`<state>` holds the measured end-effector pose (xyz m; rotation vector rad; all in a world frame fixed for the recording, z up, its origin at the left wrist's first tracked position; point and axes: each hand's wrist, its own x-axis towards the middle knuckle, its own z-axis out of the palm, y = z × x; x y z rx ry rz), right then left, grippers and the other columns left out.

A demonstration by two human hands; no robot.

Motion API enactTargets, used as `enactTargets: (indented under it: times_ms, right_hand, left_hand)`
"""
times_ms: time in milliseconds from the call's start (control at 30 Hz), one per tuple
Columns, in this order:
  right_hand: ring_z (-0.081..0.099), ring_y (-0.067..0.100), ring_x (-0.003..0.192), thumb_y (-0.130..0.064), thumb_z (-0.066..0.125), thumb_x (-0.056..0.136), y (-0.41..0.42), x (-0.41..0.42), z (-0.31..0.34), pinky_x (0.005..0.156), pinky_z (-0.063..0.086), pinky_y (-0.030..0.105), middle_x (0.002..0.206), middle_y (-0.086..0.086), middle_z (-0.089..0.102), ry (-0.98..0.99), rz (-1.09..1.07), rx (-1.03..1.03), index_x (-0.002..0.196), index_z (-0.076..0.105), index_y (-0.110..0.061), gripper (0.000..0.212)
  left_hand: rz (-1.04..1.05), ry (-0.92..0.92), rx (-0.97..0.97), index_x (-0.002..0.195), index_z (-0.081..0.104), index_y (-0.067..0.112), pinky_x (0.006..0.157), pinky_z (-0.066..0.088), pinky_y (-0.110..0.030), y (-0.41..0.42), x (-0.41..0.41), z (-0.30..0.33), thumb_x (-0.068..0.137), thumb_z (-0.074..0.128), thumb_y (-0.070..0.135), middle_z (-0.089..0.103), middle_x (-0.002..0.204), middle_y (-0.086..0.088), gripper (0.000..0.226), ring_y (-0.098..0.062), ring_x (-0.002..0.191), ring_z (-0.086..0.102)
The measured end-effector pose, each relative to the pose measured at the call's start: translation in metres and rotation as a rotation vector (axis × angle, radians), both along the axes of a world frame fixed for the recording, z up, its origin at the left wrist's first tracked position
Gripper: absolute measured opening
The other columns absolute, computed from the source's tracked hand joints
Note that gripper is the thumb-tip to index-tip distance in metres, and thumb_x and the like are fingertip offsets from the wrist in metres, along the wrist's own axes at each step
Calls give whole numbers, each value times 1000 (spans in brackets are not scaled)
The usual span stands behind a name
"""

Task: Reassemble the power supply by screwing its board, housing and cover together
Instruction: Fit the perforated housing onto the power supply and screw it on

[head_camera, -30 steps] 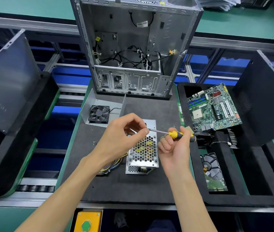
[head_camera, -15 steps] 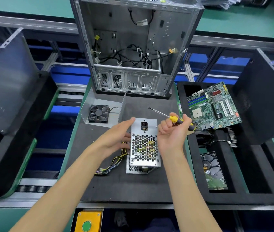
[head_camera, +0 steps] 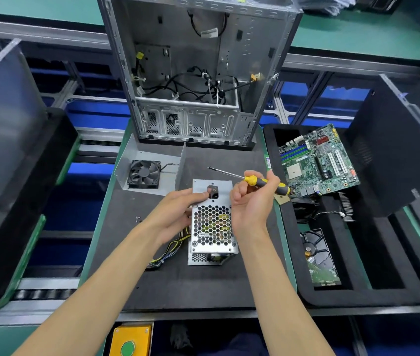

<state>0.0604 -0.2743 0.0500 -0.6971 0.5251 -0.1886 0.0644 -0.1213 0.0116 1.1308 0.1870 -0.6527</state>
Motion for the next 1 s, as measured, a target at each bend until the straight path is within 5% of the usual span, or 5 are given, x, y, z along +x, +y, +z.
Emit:
enactTargets:
  times_ms: [200,400,733,1000]
  right_hand:
    - [39,15,38,-43,39,104,2,-2,-1,38,31,22,49,2,42,4,6,-37,56,68,-20,61]
    - [38,15,38,-42,40,105,3,-3,-2,37,30,21,48,2,43,-4,4,-46,57,69,-19,61]
    - [39,15,38,-42,40,105,5,-5,0,37,30,21,49,2,44,5,-2,-65,57,68,-19,61]
    - [40,15,39,-43,40,105,8,-6,-2,38,30,21,49,2,45,-7,8,-79,57,69,-20,60]
  left_hand:
    - [80,174,-156,125,65,-4,81,60,-38,-3,1,2,82,71,11,68,124,-23,46,-32,112,68]
    - [79,218,-88,124,63,-8,90,57,-41,-1,8,8,92,64,4,68,123,-24,34,-33,114,67]
    - [114,305,-139,129,57,-11,79,58,-43,-3,11,17,94,57,0,63,130,-27,36,-35,104,70]
    - [64,289,-74,130,58,-9,106,48,-46,5,11,13,73,71,6,60,133,-24,60,-32,118,58]
